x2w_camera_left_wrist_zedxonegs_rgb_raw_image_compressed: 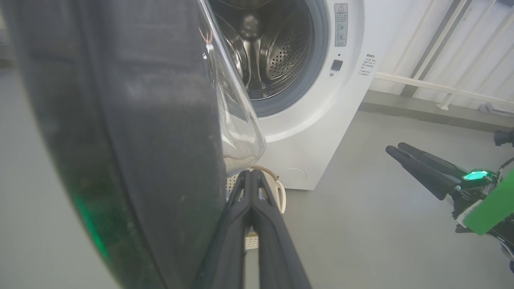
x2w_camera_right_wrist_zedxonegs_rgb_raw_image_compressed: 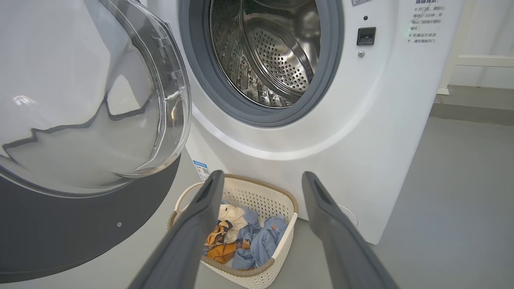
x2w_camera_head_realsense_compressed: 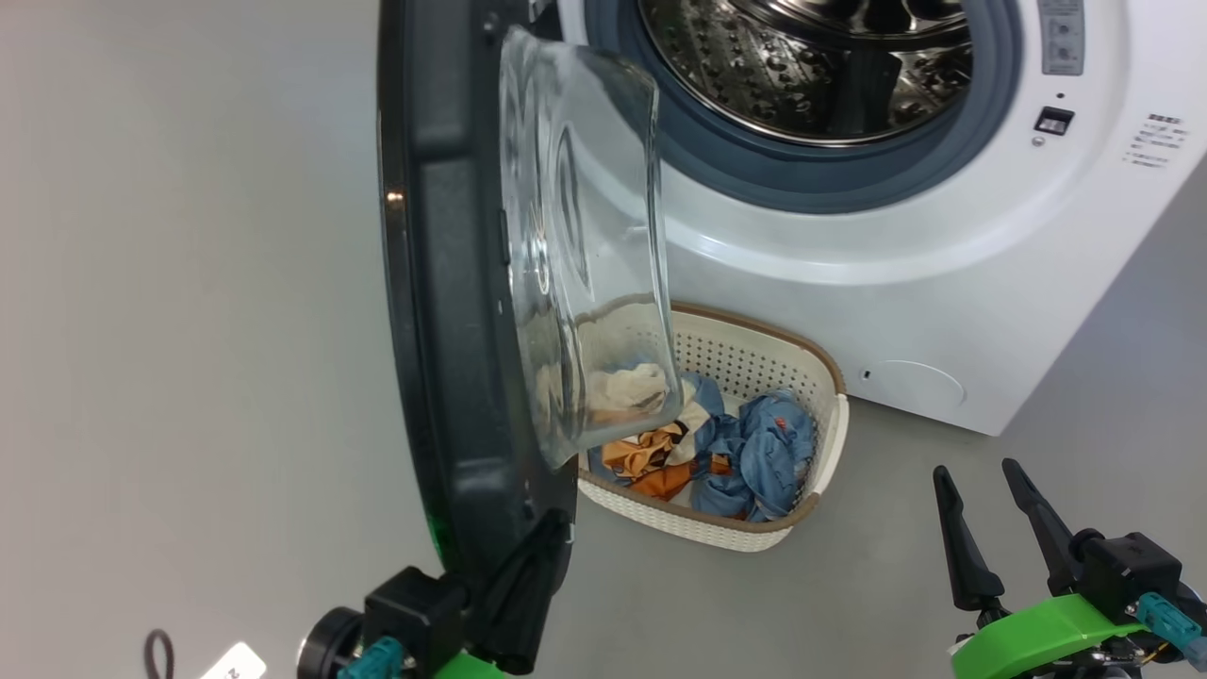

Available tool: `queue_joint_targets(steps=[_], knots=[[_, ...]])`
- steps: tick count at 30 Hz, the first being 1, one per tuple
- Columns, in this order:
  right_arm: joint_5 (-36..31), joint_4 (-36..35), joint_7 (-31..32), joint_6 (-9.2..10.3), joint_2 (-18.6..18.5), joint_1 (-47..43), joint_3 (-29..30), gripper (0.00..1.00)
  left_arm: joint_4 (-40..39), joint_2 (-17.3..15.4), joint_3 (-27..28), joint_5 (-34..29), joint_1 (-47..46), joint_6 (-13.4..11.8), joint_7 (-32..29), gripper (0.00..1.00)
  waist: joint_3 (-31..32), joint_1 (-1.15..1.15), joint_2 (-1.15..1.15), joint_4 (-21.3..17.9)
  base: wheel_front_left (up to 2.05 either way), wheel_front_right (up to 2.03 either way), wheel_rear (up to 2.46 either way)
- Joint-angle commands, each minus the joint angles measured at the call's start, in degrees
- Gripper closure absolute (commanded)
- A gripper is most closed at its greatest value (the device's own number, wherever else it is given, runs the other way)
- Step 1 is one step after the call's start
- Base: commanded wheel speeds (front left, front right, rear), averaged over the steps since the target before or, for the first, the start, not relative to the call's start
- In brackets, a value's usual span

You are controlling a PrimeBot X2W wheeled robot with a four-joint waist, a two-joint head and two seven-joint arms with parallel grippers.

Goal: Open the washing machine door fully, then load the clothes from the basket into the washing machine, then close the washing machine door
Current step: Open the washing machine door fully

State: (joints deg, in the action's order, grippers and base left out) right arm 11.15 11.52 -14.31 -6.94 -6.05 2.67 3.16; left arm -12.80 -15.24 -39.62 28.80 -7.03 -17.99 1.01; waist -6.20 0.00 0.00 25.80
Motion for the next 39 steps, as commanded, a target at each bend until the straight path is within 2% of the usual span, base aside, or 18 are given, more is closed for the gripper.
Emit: queue_joint_targets(steps=[1,12,24,39], knots=[[0.49,-1.55,-0.69,-0.55,-0.76,1.46,-0.96,0.0,-0.71,-1.75,3.85,0.53,-1.18,-1.31,0.67,1.0,-0.19,0.0,0.0,1.17,0.0,0.0,0.0],[0.18,-1.97,-0.69,-0.55,-1.31,1.97,-2.01,0.0,2.74,-3.38,10.37,3.12,-1.39,-2.65,3.77,1.0,-0.99,0.0,0.0,3.33,0.0,0.0,0.0],[-0.07,-2.94,0.7,-0.55,-3.59,2.96,-2.96,0.0,11.62,-5.45,18.71,6.6,-5.21,-2.46,7.61,1.0,-3.27,0.0,0.0,1.89,0.0,0.0,0.0],[-0.39,-8.04,5.5,-0.55,-6.74,2.56,-3.17,0.0,22.56,-5.89,29.02,10.75,-9.16,-2.31,12.8,1.0,-4.95,0.0,0.0,0.02,0.0,0.0,0.0]])
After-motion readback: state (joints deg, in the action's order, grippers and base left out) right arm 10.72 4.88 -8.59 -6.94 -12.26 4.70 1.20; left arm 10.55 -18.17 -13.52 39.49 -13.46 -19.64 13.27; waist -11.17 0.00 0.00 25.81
